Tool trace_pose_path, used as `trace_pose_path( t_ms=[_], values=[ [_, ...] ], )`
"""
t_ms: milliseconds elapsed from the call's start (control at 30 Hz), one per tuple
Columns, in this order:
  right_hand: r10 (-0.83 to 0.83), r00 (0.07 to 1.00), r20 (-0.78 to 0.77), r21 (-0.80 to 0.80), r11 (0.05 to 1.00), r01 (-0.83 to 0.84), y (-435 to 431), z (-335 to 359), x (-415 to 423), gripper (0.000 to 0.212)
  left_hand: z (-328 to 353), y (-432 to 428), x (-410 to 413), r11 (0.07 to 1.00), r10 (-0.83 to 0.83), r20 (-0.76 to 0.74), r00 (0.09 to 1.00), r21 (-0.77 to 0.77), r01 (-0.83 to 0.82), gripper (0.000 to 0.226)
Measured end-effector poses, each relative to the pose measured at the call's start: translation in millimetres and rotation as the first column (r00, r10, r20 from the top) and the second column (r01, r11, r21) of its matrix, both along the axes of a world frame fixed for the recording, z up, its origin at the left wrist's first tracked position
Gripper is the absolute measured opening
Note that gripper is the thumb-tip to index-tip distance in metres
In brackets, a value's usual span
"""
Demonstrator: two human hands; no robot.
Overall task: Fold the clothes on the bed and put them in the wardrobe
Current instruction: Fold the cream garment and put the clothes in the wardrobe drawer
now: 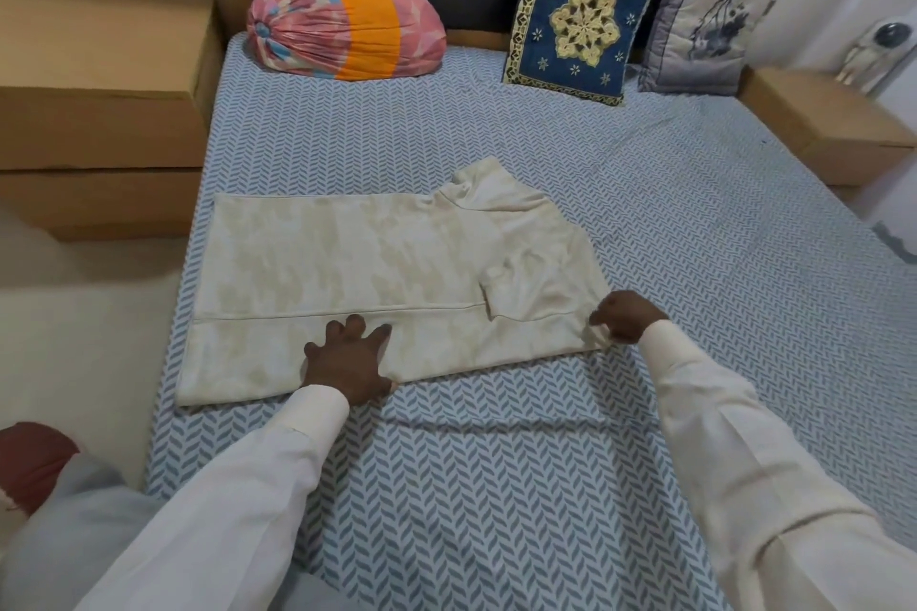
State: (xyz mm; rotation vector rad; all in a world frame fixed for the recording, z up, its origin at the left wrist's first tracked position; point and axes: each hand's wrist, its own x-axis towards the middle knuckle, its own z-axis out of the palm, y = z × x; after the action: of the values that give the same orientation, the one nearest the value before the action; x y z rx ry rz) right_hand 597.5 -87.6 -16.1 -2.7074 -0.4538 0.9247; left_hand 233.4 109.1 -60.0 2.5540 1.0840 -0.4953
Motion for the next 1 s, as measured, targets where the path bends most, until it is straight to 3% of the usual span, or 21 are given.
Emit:
trace_pose_path(
  t_ms=[33, 200, 333, 433, 500, 567, 667, 767, 867, 1000],
  values=[
    [-0.013, 1.0, 0.007, 0.021, 1.0, 0.012, -4, -10, -2, 0.018, 1, 0, 0, 1.0, -0.001, -0.001, 1.0, -0.003, 0.001, 0.095],
    [-0.228, 0.897, 0.378, 0.188, 0.968, 0.167, 0, -17, -18, 0.022, 0, -2, 0, 1.0, -0.005, 0.0, 1.0, 0.001, 0.005, 0.092],
    [-0.127, 0.853, 0.506, 0.25, 0.968, -0.005, 36, -17, -37, 0.042, 5, 11, -8, 0.999, -0.016, 0.06, 0.998, -0.033, 0.018, 0.079],
    [0.052, 0.917, 0.395, 0.249, 0.955, -0.162, 77, -19, -42, 0.056, 6, 37, -30, 0.989, 0.002, 0.195, 0.981, 0.144, -0.031, 0.049],
    [0.065, 0.958, 0.28, 0.202, 0.971, -0.125, 96, -19, -34, 0.07, 2, 57, -53, 0.948, 0.026, 0.161, 0.987, 0.309, -0.076, 0.044],
    [0.006, 0.978, 0.21, 0.169, 0.985, -0.043, 109, -22, -20, 0.075, 3, 76, -78, 0.929, 0.118, 0.063, 0.991, 0.347, -0.132, 0.048],
    [0.039, 0.977, 0.208, 0.109, 0.992, -0.063, 111, -29, -4, 0.043, 2, 100, -101, 0.906, 0.179, -0.002, 0.984, 0.389, -0.164, 0.04],
    [-0.023, 0.973, 0.229, 0.181, 0.983, -0.019, 110, -33, 2, 0.014, 2, 117, -107, 0.902, 0.189, -0.033, 0.981, 0.4, -0.16, 0.027],
    [-0.182, 0.93, 0.318, 0.3, 0.95, 0.083, 111, -32, 5, 0.015, 1, 128, -109, 0.906, 0.215, 0.003, 0.977, 0.373, -0.201, 0.02],
    [-0.201, 0.954, 0.224, 0.312, 0.942, 0.125, 111, -36, 13, 0.03, -2, 129, -109, 0.889, 0.248, 0.06, 0.967, 0.382, -0.252, 0.02]
  ],
)
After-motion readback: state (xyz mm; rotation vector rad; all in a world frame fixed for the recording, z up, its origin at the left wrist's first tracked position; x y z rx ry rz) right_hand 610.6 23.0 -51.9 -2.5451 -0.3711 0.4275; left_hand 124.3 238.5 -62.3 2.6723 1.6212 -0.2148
